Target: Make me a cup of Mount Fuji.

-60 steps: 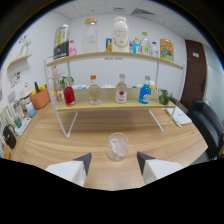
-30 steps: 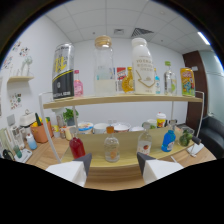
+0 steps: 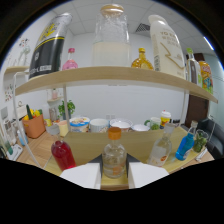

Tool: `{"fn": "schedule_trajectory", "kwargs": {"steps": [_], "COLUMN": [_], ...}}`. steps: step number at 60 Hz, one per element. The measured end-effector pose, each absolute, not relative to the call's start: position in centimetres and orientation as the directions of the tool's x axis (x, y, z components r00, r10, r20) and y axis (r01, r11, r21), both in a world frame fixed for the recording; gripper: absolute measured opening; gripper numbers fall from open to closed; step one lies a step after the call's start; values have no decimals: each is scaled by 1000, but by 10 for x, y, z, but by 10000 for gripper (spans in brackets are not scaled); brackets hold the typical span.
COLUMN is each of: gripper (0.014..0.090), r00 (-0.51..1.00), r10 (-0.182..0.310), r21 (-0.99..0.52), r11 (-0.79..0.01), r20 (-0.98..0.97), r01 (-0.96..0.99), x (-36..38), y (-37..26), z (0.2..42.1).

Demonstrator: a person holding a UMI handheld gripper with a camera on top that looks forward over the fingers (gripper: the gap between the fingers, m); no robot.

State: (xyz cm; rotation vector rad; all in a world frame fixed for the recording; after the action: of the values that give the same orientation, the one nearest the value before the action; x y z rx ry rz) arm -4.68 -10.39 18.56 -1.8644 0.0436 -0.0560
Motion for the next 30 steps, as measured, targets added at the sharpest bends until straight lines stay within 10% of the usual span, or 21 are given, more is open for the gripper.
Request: {"fn": "schedule_trajectory", "kwargs": {"steps": [30], "gripper": [348], "r00": [1000], "r10": [-22], "r21": [-968], "r11": [-251], "r20": [5], "r01": [-1], "x": [-58], "y": [-146], "z": [219]}}
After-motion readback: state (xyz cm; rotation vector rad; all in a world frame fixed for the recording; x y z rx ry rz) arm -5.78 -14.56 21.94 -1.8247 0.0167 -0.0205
